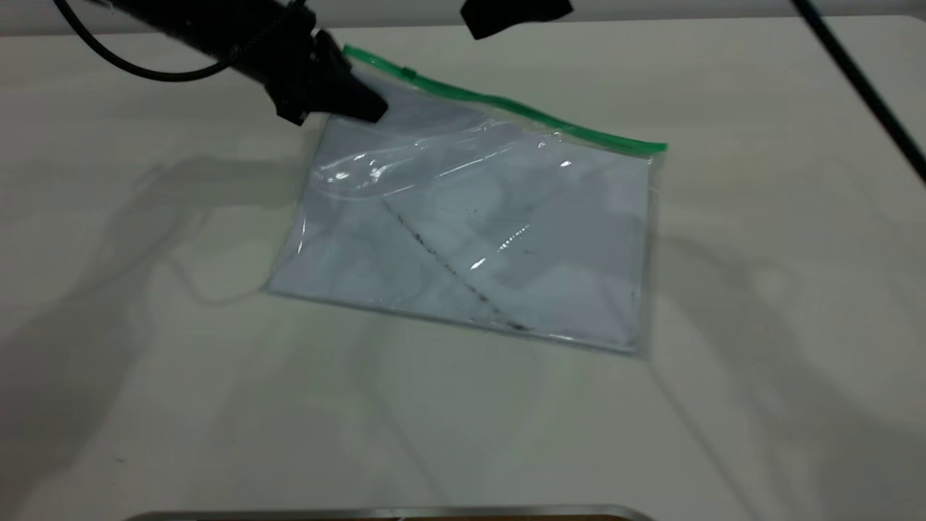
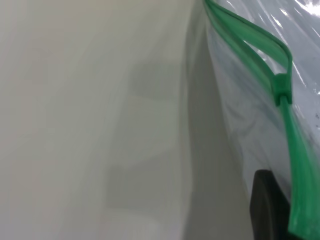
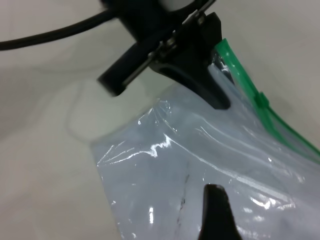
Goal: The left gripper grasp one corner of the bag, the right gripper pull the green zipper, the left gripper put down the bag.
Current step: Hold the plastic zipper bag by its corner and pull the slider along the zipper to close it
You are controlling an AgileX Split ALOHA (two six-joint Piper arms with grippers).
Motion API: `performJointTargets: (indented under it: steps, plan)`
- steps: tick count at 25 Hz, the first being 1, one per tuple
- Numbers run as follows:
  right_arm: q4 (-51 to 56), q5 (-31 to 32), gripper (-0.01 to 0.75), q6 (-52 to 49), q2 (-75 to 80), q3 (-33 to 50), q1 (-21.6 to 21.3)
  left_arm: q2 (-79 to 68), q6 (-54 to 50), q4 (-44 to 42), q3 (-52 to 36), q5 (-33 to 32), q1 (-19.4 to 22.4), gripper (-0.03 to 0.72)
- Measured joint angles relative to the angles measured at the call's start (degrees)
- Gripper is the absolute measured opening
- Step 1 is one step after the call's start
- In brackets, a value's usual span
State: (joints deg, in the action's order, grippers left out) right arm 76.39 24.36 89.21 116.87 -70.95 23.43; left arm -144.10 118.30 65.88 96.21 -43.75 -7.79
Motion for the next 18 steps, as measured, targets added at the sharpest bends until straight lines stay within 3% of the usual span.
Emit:
performJointTargets:
  steps: [4, 12, 18]
  plan:
    - [0.1, 2.2, 0.531, 1.6, 6.4, -5.6, 0.0, 0.9, 2.1, -2.2, 0.0, -0.2, -0.9, 0.053]
    - [0.1, 6.1, 0.53, 8.4, 15.2, -13.8, 0.6, 1.4, 2.4, -14.9, 0.0, -0.5, -3.9, 0.053]
    - [0.0, 8.7, 0.53, 8.8, 18.0, -15.1, 0.6, 1.4, 2.8, -16.0, 0.0, 1.9, -5.6, 0.053]
